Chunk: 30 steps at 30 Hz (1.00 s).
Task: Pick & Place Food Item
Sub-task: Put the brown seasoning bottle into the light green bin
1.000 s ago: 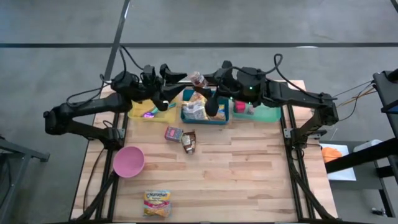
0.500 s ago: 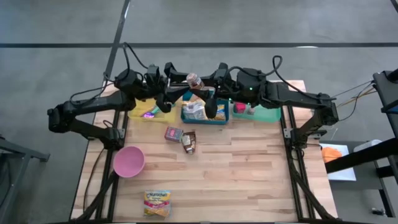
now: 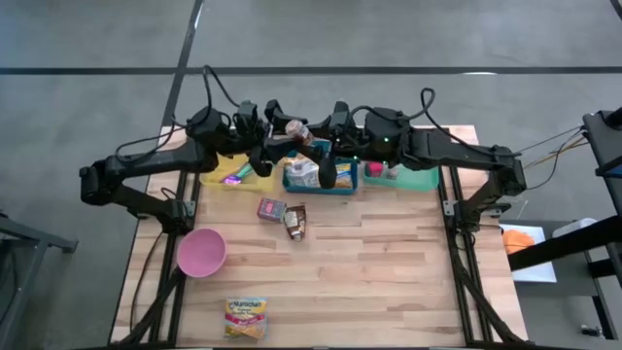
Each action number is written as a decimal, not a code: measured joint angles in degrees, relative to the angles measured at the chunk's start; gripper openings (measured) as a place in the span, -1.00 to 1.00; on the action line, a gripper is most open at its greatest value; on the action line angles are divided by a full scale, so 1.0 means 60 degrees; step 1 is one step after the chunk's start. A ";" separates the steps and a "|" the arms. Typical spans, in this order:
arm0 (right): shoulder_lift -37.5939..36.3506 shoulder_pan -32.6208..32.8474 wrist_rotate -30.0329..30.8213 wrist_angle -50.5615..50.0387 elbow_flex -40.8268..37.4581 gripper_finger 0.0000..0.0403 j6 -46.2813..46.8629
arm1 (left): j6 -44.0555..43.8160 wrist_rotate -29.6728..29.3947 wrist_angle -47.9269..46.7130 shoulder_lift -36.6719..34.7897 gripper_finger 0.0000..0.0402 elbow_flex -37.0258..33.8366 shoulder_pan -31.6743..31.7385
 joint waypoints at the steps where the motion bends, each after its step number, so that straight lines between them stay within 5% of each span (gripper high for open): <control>1: 0.0037 0.0000 -0.0090 0.0062 0.0000 -0.07 0.0022 | -0.0043 0.0051 -0.0009 0.0020 0.37 0.0048 0.0000; 10: 0.0210 0.0087 -0.0210 0.0426 -0.0003 -0.07 -0.0158 | 0.0121 0.0402 -0.0030 0.0152 0.35 0.0360 -0.0036; 19: 0.0242 0.0083 -0.0139 0.0862 -0.0018 -0.07 -0.0167 | 0.0391 0.0633 0.0109 0.0171 -0.03 0.0385 -0.0062; 26: 0.0261 0.0134 -0.0203 0.1359 -0.0058 -0.07 -0.0613 | 0.0428 0.0665 0.0319 0.0171 0.10 0.0385 -0.0210; 30: 0.0261 0.0138 -0.0212 0.1381 -0.0068 -0.07 -0.0567 | 0.0691 0.0702 0.0358 0.0171 -0.03 0.0385 -0.0284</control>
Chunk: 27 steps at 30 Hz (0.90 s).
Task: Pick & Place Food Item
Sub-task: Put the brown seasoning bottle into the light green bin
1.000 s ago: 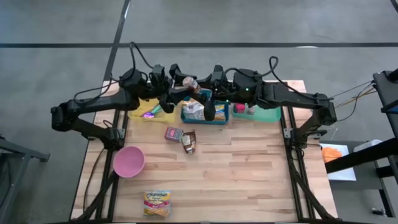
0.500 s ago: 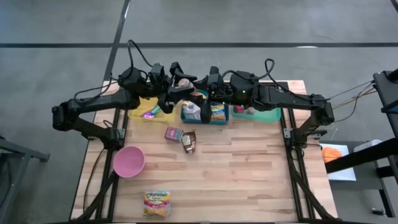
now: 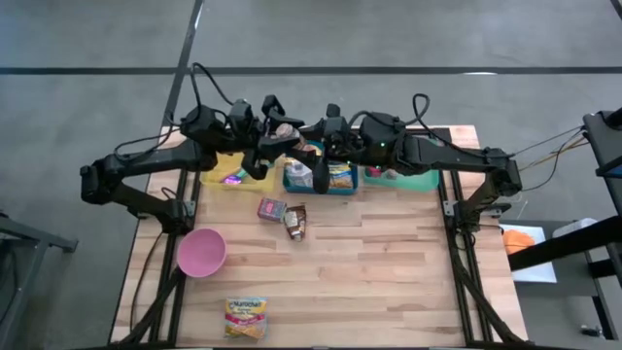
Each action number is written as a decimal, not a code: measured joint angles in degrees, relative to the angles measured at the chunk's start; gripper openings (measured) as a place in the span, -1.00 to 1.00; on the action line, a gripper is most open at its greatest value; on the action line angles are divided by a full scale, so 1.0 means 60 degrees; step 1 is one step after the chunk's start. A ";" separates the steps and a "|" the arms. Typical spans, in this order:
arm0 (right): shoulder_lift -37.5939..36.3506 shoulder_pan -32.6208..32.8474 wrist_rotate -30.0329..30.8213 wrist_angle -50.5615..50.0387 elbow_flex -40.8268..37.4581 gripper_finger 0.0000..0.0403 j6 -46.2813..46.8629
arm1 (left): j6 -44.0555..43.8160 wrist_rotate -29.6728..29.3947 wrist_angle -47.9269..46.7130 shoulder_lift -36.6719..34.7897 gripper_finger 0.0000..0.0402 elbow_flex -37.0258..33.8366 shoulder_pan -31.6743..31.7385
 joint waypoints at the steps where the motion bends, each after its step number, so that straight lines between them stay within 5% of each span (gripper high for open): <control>1: 0.0000 0.0000 -0.0015 0.0023 -0.0013 -0.07 0.0074 | 0.0082 0.0058 0.0024 0.0000 -0.09 0.0000 0.0000; 20: 0.0000 0.0015 -0.0042 0.0209 -0.0034 -0.07 0.0016 | -0.0523 0.0253 0.0001 0.0011 -0.10 0.0102 -0.0011; 27: -0.0034 0.0062 -0.0200 0.0548 -0.0027 -0.07 -0.0660 | -0.2411 0.0328 -0.0198 0.0082 0.81 0.0118 -0.0032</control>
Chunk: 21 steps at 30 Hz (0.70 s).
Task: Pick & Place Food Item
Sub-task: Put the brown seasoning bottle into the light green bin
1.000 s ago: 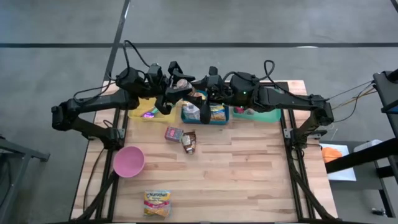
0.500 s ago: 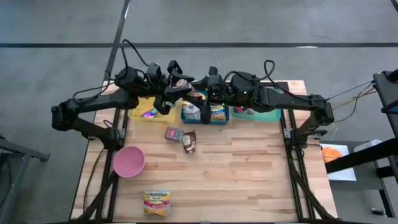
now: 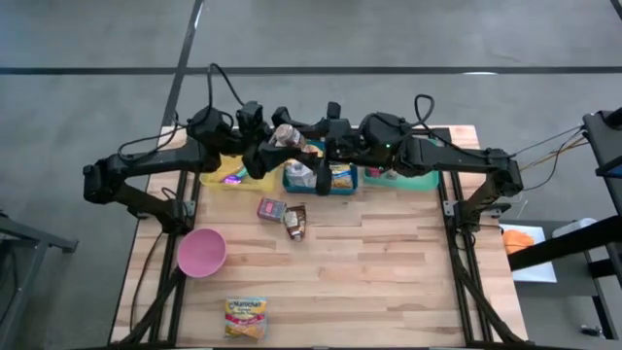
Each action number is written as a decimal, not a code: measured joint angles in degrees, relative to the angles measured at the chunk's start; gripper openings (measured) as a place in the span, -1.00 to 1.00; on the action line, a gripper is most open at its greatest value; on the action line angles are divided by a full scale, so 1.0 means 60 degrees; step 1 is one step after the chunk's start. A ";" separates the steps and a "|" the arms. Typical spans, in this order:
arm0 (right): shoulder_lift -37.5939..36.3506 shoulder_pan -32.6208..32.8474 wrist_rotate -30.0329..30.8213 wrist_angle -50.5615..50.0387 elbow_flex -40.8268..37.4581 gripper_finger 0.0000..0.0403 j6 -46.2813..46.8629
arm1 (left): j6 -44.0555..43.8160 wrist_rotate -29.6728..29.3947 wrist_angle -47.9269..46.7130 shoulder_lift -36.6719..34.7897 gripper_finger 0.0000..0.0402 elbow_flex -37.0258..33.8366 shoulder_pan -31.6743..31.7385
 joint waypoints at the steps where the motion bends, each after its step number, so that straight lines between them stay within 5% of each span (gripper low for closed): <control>1: -0.0012 0.0000 0.0018 0.0013 0.0001 -0.07 -0.0001 | -0.0002 0.0010 -0.0005 0.0009 0.88 -0.0002 -0.0004; 10: -0.0028 0.0016 -0.0020 0.0146 0.0005 -0.08 0.0095 | 0.0878 -0.0272 0.0258 -0.0035 0.58 -0.0002 -0.0014; 21: -0.0032 0.0035 -0.0304 0.0176 0.0005 -0.08 0.0114 | 0.1936 -0.0493 0.0744 0.0038 0.53 0.0009 -0.0218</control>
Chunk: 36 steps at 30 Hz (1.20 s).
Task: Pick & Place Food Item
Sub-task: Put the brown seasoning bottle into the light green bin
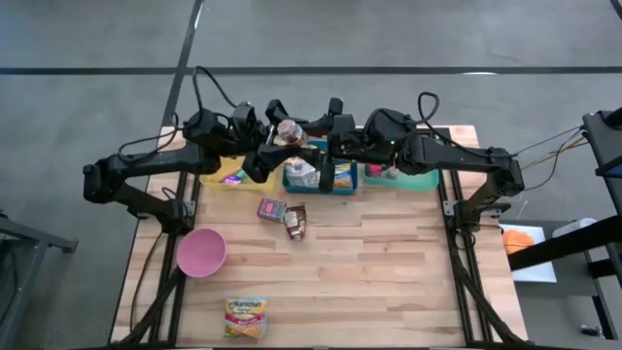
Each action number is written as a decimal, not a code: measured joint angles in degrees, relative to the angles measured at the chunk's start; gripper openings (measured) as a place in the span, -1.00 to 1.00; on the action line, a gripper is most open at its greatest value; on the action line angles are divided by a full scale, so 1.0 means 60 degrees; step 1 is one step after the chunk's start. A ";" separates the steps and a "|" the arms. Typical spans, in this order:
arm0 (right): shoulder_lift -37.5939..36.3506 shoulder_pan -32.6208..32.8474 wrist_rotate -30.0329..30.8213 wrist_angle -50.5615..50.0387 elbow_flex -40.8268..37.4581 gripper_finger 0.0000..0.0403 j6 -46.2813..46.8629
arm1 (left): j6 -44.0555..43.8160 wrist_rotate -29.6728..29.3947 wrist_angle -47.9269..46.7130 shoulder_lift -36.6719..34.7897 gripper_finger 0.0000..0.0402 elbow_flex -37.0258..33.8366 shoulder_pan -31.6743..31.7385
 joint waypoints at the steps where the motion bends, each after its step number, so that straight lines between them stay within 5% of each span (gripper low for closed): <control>1: 0.0000 0.0002 -0.0026 -0.0001 0.0000 -0.08 0.0015 | 0.0071 -0.0022 0.0005 0.0001 0.53 0.0000 -0.0004; 17: 0.0007 0.0016 -0.0466 -0.0030 -0.0167 -0.08 0.0692 | 0.0647 0.0079 0.0358 0.0004 0.51 0.0004 -0.0063; 26: 0.0025 0.0020 -0.0603 -0.0103 -0.0244 -0.08 0.0892 | 0.0786 0.0357 0.0387 -0.0040 -0.08 0.0045 -0.0063; 36: 0.0035 0.0020 -0.0700 0.0007 -0.0301 -0.08 0.0887 | 0.0782 0.0479 0.0059 -0.0050 -0.08 0.0070 -0.0045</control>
